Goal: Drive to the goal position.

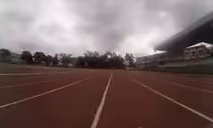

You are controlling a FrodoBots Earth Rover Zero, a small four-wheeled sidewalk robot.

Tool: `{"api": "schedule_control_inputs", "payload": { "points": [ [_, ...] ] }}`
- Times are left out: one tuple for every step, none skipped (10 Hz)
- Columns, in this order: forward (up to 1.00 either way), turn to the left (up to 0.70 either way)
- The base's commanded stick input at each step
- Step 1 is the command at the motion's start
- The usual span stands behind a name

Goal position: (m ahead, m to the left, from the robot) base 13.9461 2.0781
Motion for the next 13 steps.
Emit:
{"api": "schedule_control_inputs", "payload": {
  "points": [
    [0.7, 0.0],
    [0.7, 0.0],
    [0.7, 0.0],
    [0.7, 0.0],
    [0.7, 0.0],
    [0.7, 0.0],
    [0.7, 0.0],
    [0.7, 0.0],
    [0.7, 0.0],
    [0.7, 0.0],
    [0.7, 0.0],
    [0.7, 0.0],
    [0.7, 0.0]
  ]
}}
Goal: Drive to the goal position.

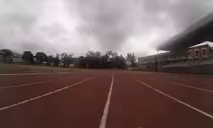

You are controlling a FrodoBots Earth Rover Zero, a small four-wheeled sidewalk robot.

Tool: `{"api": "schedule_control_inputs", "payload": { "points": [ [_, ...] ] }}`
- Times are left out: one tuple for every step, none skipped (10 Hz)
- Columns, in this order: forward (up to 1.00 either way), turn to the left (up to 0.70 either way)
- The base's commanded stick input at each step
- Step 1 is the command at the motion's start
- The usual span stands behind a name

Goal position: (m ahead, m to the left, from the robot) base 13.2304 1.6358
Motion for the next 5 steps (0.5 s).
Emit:
{"api": "schedule_control_inputs", "payload": {
  "points": [
    [0.7, 0.0],
    [0.7, 0.0],
    [0.7, 0.0],
    [0.7, 0.0],
    [0.7, 0.0]
  ]
}}
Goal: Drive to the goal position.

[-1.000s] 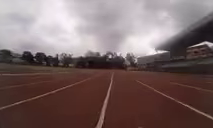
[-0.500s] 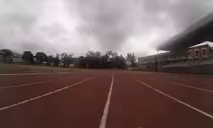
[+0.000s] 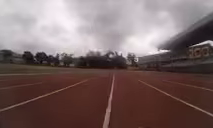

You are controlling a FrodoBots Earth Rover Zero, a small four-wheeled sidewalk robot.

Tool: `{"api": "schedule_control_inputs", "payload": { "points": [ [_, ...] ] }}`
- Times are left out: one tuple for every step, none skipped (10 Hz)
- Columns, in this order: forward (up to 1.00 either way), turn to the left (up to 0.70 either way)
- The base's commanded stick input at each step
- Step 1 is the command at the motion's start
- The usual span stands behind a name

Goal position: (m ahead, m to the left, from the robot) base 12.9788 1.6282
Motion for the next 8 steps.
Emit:
{"api": "schedule_control_inputs", "payload": {
  "points": [
    [0.7, 0.0],
    [0.7, 0.0],
    [0.7, 0.0],
    [0.7, 0.0],
    [0.7, 0.0],
    [0.7, 0.0],
    [0.7, 0.0],
    [0.7, 0.0]
  ]
}}
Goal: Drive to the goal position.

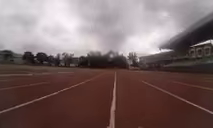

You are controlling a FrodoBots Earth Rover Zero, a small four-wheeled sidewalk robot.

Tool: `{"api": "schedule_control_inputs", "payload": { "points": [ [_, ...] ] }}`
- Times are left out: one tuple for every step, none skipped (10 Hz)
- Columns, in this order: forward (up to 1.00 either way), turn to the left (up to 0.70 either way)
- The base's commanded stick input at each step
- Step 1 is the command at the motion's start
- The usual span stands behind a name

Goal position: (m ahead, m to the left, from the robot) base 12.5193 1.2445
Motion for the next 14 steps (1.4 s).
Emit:
{"api": "schedule_control_inputs", "payload": {
  "points": [
    [0.7, 0.0],
    [0.7, 0.0],
    [0.7, 0.0],
    [0.7, 0.0],
    [0.7, 0.0],
    [0.7, 0.0],
    [0.7, 0.0],
    [0.7, 0.0],
    [0.7, 0.0],
    [0.7, 0.0],
    [0.7, 0.0],
    [0.7, 0.0],
    [0.7, 0.0],
    [0.7, 0.0]
  ]
}}
